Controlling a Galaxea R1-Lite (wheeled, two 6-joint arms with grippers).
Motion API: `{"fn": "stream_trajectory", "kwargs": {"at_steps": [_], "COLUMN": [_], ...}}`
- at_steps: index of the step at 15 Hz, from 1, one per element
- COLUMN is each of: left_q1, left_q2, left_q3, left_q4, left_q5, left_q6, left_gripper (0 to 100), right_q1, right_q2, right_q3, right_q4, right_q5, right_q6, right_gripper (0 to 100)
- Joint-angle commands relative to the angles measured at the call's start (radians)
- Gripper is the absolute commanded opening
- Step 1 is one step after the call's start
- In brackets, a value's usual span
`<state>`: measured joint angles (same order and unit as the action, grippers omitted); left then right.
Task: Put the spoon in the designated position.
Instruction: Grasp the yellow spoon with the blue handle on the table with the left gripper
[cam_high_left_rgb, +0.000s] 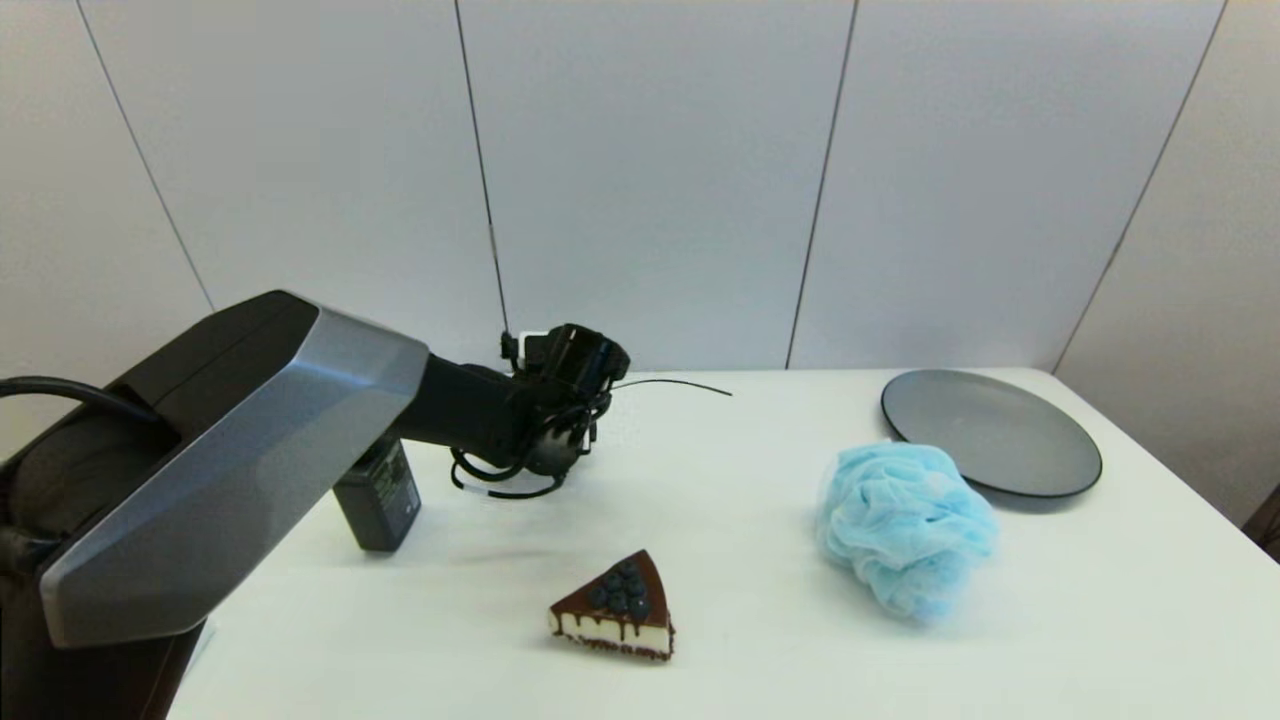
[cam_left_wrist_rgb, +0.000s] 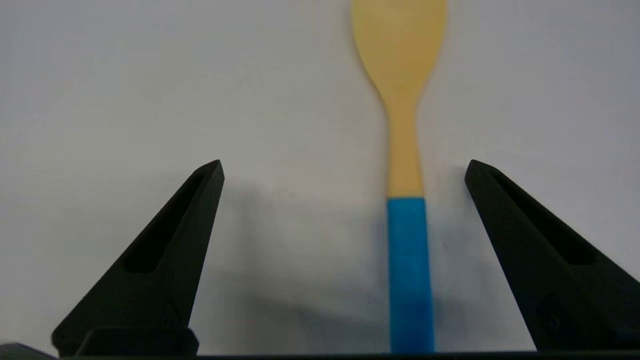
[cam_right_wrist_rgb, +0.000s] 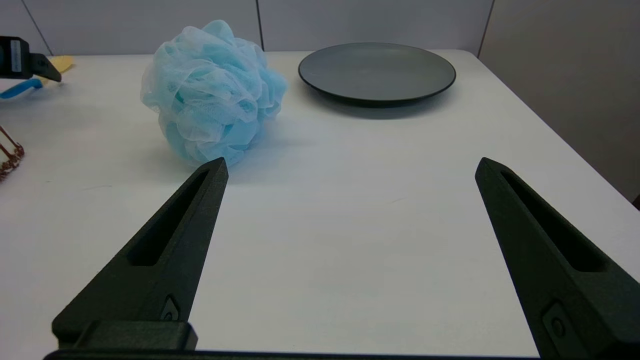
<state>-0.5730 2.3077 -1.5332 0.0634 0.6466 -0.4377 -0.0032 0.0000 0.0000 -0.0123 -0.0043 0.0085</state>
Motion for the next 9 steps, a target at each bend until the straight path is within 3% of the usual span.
{"fn": "stream_trajectory", "kwargs": {"at_steps": [1, 4, 9], "left_q1": [0.001, -0.024, -0.041], "left_q2": [0.015, 0.010, 0.012], "left_q3": [-0.008, -0.028, -0.048], "left_q4": [0.084, 0.184, 0.182], "left_q5": [-0.001, -0.044, -0.177], "left_q6": [-0.093, -0.184, -0.171], "left_gripper": [100, 100, 100], "right_q1": [0.000, 0.000, 0.000], "right_q2": [0.000, 0.000, 0.000], "right_q3": [0.002, 0.002, 0.002], "right_q4": [0.000, 0.000, 0.000], "right_q5": [0.000, 0.000, 0.000], "right_q6": [0.001, 0.001, 0.001], "right_gripper": [100, 100, 100]}}
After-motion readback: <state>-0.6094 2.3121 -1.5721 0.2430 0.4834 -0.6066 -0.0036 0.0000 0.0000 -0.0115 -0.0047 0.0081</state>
